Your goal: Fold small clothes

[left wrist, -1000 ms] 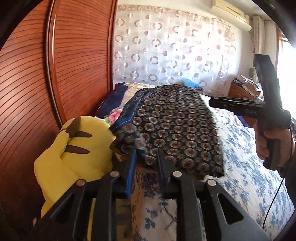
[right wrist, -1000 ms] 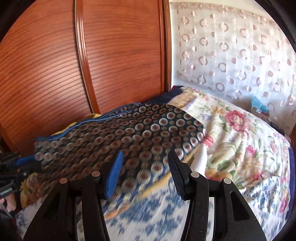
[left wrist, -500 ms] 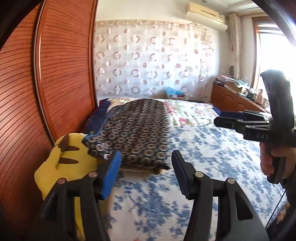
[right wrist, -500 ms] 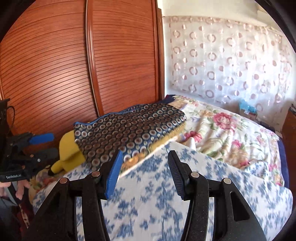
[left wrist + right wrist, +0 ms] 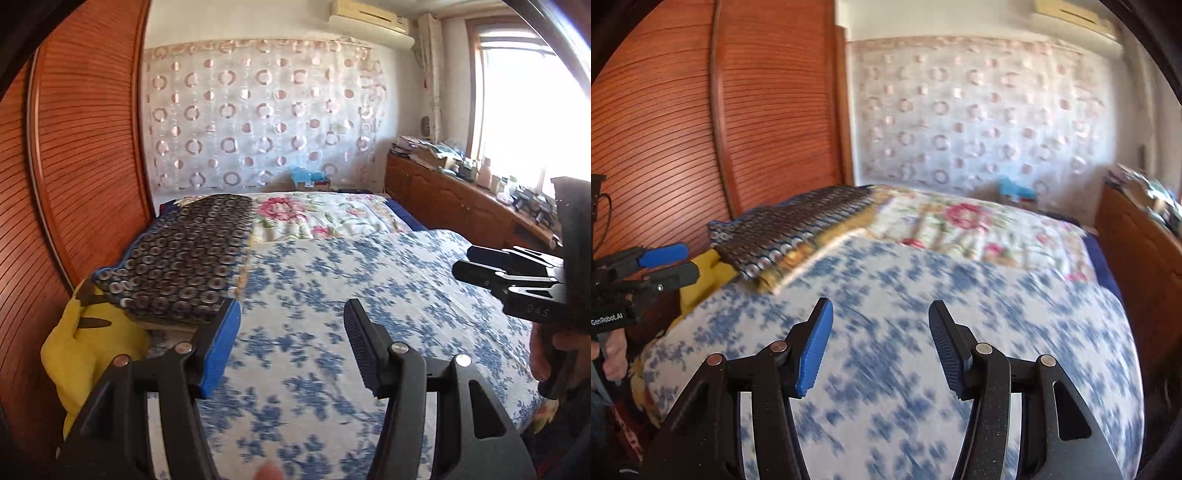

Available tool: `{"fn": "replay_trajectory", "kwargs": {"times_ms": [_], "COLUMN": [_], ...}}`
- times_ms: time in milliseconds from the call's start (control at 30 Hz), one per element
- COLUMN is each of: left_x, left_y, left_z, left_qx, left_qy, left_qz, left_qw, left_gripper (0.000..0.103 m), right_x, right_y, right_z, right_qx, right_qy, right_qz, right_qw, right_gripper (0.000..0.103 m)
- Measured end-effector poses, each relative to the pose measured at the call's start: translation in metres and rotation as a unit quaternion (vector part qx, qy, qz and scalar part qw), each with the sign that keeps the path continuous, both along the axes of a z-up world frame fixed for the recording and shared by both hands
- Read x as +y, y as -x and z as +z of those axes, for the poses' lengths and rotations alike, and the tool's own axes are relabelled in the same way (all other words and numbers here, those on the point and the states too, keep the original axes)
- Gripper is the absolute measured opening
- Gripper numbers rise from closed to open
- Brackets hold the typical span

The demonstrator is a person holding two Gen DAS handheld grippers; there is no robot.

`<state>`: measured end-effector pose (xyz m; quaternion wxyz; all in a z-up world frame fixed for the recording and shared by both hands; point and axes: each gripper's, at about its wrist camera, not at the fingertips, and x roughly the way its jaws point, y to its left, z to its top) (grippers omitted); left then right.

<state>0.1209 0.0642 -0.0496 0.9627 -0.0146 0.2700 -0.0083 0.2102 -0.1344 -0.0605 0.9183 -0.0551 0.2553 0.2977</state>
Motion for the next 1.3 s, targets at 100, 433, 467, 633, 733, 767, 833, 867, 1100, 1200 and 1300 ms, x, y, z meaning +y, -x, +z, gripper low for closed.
{"fn": "replay_trajectory", "kwargs": {"times_ms": [100,433,467,633,733,767,833,867,1100,1200,1300], "left_x": [-0.019,-0.073,-0.074,-0.077,-0.078,-0.078,-0.079,-0.079,-0.077,-0.076,-0.075], "left_y": [0.003,0.006,0.006,0.011,0.017,0.018,0.021,0.022,0.026,0.025,0.026], "left_z": [0.002,0.033,0.039,0.062,0.075,0.078,0.08,0.082,0.084,0.083,0.081], "left_qx": [-0.003,-0.012,-0.017,-0.039,-0.048,-0.052,-0.057,-0.059,-0.061,-0.06,-0.06], "left_qy": [-0.004,-0.002,0.0,0.001,-0.001,-0.002,-0.006,-0.006,-0.001,0.002,0.004], "left_qz": [-0.004,-0.04,-0.04,-0.037,-0.033,-0.031,-0.024,-0.024,-0.022,-0.02,-0.018], "left_qw": [1.0,0.9991,0.999,0.9986,0.9983,0.9982,0.9981,0.9979,0.9979,0.998,0.9981], "left_gripper": [0.057,0.057,0.058,0.058,0.058,0.058,0.058,0.058,0.058,0.058,0.058], "right_x": [-0.024,-0.08,-0.083,-0.094,-0.097,-0.098,-0.098,-0.098,-0.093,-0.093,-0.093], "right_y": [0.012,0.045,0.048,0.066,0.074,0.076,0.08,0.081,0.084,0.086,0.086], "right_z": [0.002,0.036,0.04,0.061,0.07,0.072,0.075,0.076,0.079,0.079,0.079], "right_qx": [-0.001,-0.036,-0.041,-0.065,-0.078,-0.081,-0.085,-0.087,-0.094,-0.097,-0.098], "right_qy": [-0.005,-0.029,-0.033,-0.045,-0.052,-0.054,-0.057,-0.056,-0.055,-0.055,-0.054], "right_qz": [-0.024,-0.097,-0.103,-0.117,-0.121,-0.121,-0.116,-0.119,-0.122,-0.124,-0.125], "right_qw": [1.0,0.994,0.993,0.99,0.988,0.988,0.988,0.988,0.987,0.986,0.986], "right_gripper": [0.061,0.087,0.087,0.087,0.087,0.087,0.087,0.087,0.087,0.087,0.087]}}
